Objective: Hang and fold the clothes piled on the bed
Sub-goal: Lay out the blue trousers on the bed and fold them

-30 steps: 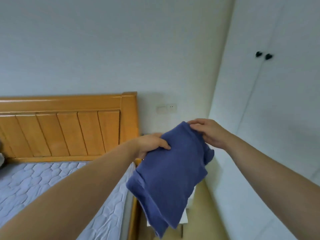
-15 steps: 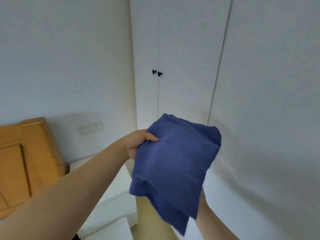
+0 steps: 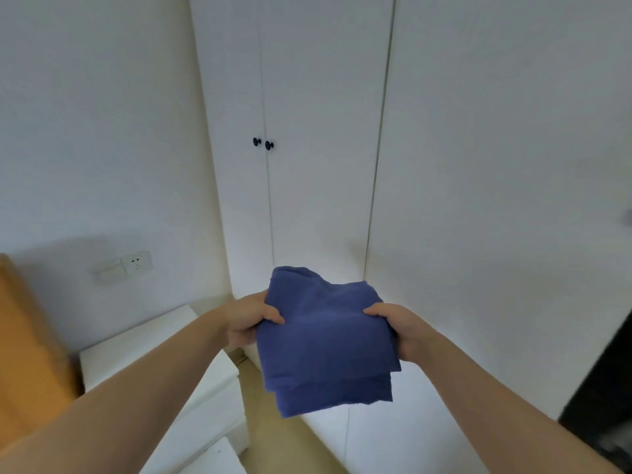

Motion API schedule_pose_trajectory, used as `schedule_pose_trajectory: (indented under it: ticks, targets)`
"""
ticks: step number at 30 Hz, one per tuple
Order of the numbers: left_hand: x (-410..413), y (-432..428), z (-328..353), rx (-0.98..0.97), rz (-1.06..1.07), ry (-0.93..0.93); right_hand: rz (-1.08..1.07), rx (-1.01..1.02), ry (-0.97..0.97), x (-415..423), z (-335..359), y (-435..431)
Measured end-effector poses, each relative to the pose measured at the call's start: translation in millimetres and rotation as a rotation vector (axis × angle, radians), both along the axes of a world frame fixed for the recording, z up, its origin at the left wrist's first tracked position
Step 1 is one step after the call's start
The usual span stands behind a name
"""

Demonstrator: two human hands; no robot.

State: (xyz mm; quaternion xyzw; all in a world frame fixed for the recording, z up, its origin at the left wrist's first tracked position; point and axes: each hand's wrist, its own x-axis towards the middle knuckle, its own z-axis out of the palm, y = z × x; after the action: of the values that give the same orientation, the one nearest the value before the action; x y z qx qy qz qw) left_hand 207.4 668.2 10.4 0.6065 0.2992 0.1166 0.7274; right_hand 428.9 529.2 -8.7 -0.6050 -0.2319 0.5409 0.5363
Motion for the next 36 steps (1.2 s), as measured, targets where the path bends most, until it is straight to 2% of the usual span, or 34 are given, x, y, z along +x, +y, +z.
schedule_pose_trajectory:
  ticks: [4, 7, 9, 11, 14, 17, 20, 23, 26, 29, 31, 33, 36]
  targets:
    - [-10.4, -7.8, 34.9, 0.152, -0.014, -0.234, 0.018, 0.322, -0.096, -3.4, 46.7, -17.4]
    - [-12.2, -10.8, 57.6, 0.216, 0.021, -0.425, -0.047, 0.551, -0.091, -7.5, 76.8, -28.7]
    - [-6.0, -12.0, 63.2, 0.231, 0.012, -0.431, -0.073, 0.560, -0.137, -11.4, 88.8, -33.3]
    - [1.9, -14.0, 63.3, 0.223, 0.031, -0.352, -0.072, 0.476, -0.117, -11.5, 93.9, -37.7]
    - [11.6, -15.9, 60.3, 0.130, 0.080, -0.239, -0.052, 0.399, -0.056, -4.2, 99.2, -46.0]
    - [15.9, -27.2, 59.3, -0.006, -0.003, -0.147, -0.090, 0.397, -0.076, 5.1, 101.8, -53.3]
    - [20.7, -35.2, 53.4, -0.203, -0.019, -0.161, -0.122, 0.416, -0.087, 15.6, 98.4, -55.2]
    - [27.5, -38.1, 46.5, -0.253, -0.029, -0.198, -0.132, 0.459, -0.110, 20.9, 97.0, -58.7]
    - [31.8, -42.0, 52.2, -0.034, -0.112, -0.154, -0.128, 0.450, -0.181, 25.2, 96.2, -69.1]
    - [42.3, -43.6, 62.5, 0.205, -0.120, -0.130, -0.118, 0.457, -0.026, 32.4, 90.1, -82.0]
    - [52.8, -49.3, 71.9, 0.328, -0.055, -0.127, -0.096, 0.418, -0.023, 38.4, 83.4, -88.9]
    - [61.9, -59.1, 84.0, 0.521, -0.085, -0.089, -0.063, 0.301, -0.239, 37.1, 75.7, -91.6]
    - [77.2, -79.9, 99.2, 0.905, -0.309, 0.024, 0.113, 0.158, -0.680, 22.5, 73.9, -92.7]
